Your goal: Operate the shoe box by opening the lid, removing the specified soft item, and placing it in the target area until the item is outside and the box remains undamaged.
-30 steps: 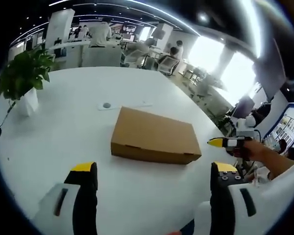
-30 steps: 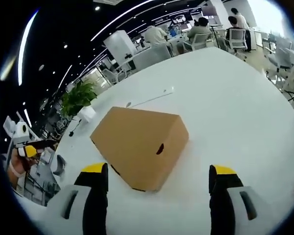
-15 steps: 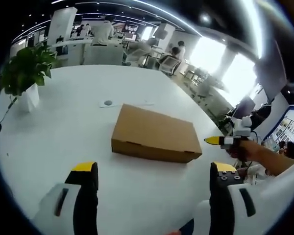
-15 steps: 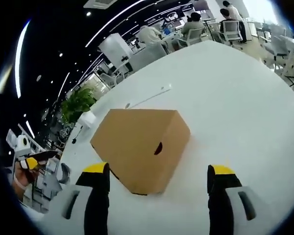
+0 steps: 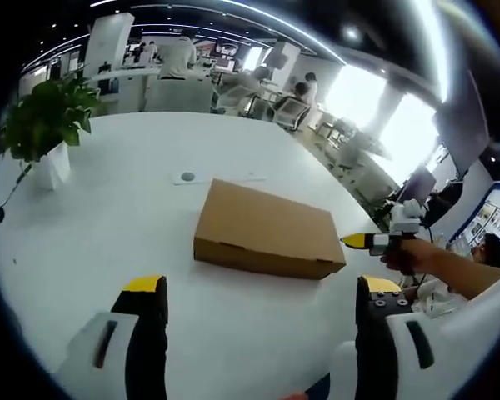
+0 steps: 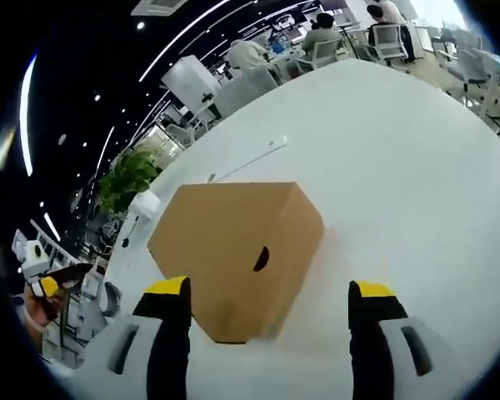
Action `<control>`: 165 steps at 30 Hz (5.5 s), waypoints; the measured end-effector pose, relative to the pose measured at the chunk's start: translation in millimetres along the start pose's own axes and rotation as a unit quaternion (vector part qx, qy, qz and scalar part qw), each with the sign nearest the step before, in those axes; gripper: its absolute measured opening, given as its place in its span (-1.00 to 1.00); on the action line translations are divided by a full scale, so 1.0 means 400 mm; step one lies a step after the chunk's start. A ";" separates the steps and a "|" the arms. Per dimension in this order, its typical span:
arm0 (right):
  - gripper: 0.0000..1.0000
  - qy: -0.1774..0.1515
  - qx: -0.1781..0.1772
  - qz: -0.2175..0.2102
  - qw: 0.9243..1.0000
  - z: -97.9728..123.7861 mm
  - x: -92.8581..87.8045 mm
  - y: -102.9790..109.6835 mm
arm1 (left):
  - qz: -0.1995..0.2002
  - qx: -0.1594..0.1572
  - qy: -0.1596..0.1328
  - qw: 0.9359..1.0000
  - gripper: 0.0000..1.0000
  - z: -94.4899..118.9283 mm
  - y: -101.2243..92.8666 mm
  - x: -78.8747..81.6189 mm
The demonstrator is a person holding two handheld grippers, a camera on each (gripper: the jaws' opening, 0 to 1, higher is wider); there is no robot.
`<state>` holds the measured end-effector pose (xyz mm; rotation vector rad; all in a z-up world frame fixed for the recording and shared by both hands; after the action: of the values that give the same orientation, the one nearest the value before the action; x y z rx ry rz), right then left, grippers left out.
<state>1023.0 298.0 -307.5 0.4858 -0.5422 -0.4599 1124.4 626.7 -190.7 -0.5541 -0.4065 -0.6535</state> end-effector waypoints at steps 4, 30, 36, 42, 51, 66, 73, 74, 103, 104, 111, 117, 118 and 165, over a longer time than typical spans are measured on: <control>0.57 0.001 0.009 -0.011 1.000 -0.025 0.014 0.000 | 0.000 0.001 0.003 1.000 0.91 -0.001 0.000 -0.003; 0.56 0.021 0.027 -0.047 0.998 -0.106 0.008 -0.044 | 0.007 0.007 0.001 1.000 0.90 0.004 0.006 -0.010; 0.61 0.026 0.037 -0.056 0.997 -0.110 0.005 -0.056 | 0.003 0.007 -0.005 1.000 0.90 0.007 -0.001 0.007; 0.62 0.023 0.041 -0.051 0.998 -0.110 0.010 -0.057 | -0.002 0.004 -0.002 1.000 0.85 0.000 -0.016 0.003; 0.40 0.023 0.070 -0.063 0.995 -0.110 0.009 -0.030 | -0.008 -0.002 0.000 1.000 0.86 0.004 -0.029 0.001; 0.24 0.026 0.107 -0.079 0.991 -0.120 0.014 -0.028 | -0.003 -0.001 -0.005 1.000 0.85 0.000 -0.030 0.001; 0.13 0.017 0.124 -0.085 0.989 -0.118 0.012 -0.008 | 0.002 0.000 -0.004 1.000 0.84 0.000 -0.032 0.012; 0.14 0.017 0.126 -0.086 0.988 -0.119 0.012 -0.007 | -0.003 0.005 -0.006 1.000 0.85 0.001 -0.033 0.013; 0.11 0.027 0.110 -0.139 0.984 -0.131 0.028 -0.015 | 0.011 -0.035 0.000 0.999 0.76 -0.031 -0.064 -0.003; 0.11 0.027 0.109 -0.139 0.984 -0.131 0.028 -0.014 | 0.011 -0.035 -0.001 0.999 0.76 -0.031 -0.066 -0.002; 0.06 0.015 0.108 -0.149 0.983 -0.124 0.025 -0.016 | 0.003 -0.033 0.001 0.999 0.76 -0.023 -0.072 -0.012; -0.02 0.011 0.108 -0.166 0.980 -0.118 0.031 -0.021 | 0.007 -0.034 -0.001 0.999 0.74 -0.015 -0.080 -0.022; -0.03 0.010 0.108 -0.166 0.980 -0.117 0.031 -0.021 | 0.007 -0.034 -0.002 0.999 0.74 -0.013 -0.080 -0.024; -0.40 -0.001 0.127 -0.162 0.979 -0.080 0.043 -0.027 | 0.012 -0.054 -0.014 0.998 0.76 0.001 -0.068 0.007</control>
<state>1051.7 290.3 -331.1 0.8262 -0.5273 -0.7068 1108.3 607.9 -179.4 -0.6717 -0.3923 -0.6473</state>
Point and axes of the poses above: the point that each gripper's makers call its tool centre point, and the gripper's own axes: z roughly backward along the fingers, y roughly to its left, x roughly out of its top, the point moved 5 cm from there along z, roughly backward along the fingers, and after that the axes turned 14 degrees about y, right-handed, at the moved point
